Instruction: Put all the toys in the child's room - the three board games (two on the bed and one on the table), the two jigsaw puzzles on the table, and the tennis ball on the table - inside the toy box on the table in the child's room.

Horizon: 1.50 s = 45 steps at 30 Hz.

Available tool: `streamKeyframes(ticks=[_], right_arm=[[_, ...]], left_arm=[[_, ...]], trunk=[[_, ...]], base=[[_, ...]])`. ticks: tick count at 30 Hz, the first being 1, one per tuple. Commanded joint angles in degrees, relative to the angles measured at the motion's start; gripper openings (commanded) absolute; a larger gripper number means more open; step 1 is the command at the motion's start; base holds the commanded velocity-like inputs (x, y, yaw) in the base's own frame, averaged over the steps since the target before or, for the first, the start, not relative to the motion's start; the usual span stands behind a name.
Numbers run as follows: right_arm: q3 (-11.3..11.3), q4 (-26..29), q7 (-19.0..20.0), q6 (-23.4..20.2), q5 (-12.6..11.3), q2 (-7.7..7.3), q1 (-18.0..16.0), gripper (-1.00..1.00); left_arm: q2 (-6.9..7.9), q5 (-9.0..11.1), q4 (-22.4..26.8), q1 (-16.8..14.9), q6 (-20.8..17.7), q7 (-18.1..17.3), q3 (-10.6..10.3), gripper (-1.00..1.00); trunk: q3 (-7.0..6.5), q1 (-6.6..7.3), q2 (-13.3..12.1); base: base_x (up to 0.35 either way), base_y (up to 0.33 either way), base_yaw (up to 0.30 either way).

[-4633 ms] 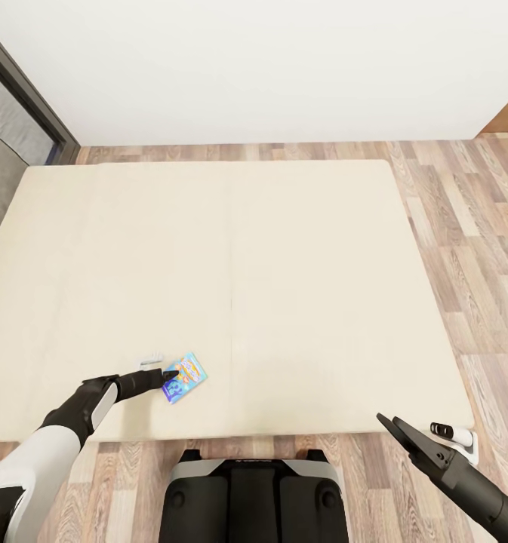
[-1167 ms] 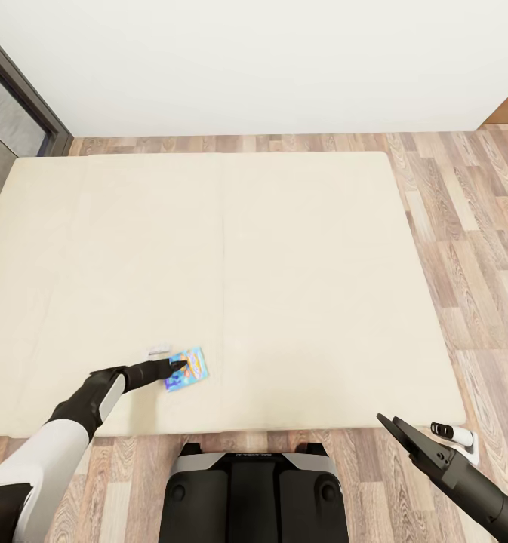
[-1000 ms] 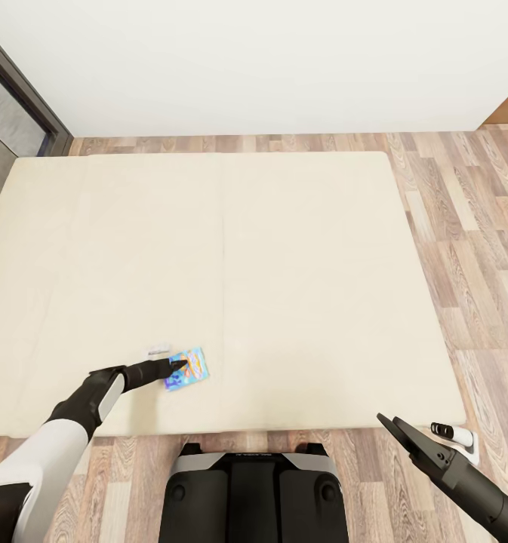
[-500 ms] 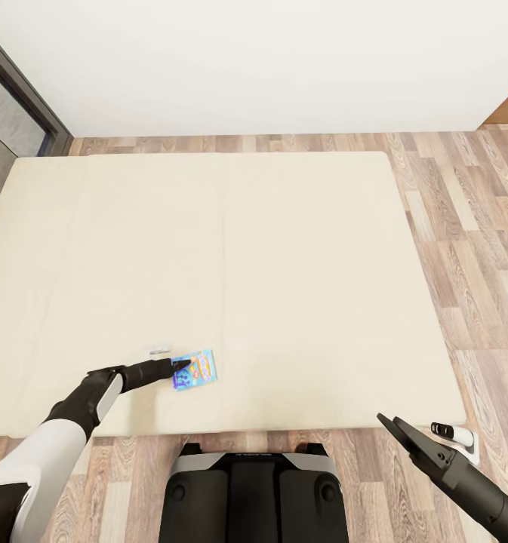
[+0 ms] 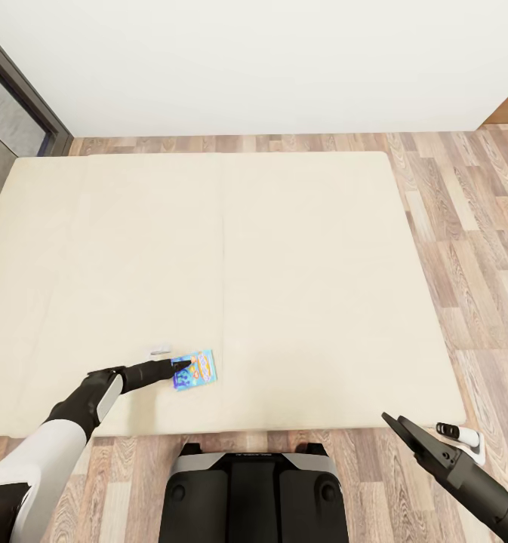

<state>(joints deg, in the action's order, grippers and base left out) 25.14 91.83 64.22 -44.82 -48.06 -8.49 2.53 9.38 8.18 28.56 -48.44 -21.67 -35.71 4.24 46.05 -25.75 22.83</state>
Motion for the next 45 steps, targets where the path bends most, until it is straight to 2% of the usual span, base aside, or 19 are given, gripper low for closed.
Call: streamKeyframes(ticks=[1, 27, 34, 45], right_arm=[[0.03, 0.03, -0.06, -0.35, -0.29, -0.02, 0.02, 1.00], [0.09, 0.09, -0.06, -0.28, -0.28, 0.08, 0.02, 1.00], [0.09, 0.04, -0.06, -0.34, -0.28, 0.05, 0.02, 1.00], [0.09, 0.03, -0.06, -0.35, -0.28, -0.03, 0.02, 1.00]], left_arm=[[-0.03, 0.35, 0.01, -0.03, -0.48, 0.00, 0.16, 1.00], [0.03, 0.18, -0.09, 0.01, -0.22, 0.78, 0.15, 1.00], [-0.05, 0.24, -0.09, 0.01, -0.16, 3.35, 0.15, 1.00], [-0.02, 0.26, -0.09, 0.01, -0.06, 4.11, 0.16, 1.00]], trunk=[[0.05, -0.04, 0.09], [0.13, -0.04, 0.09], [0.47, -0.04, 0.09], [1.12, -0.04, 0.09]], base=[[0.000, -0.043, 0.000], [0.000, -0.018, 0.000], [0.000, 0.000, 0.000], [0.000, 0.000, 0.000]])
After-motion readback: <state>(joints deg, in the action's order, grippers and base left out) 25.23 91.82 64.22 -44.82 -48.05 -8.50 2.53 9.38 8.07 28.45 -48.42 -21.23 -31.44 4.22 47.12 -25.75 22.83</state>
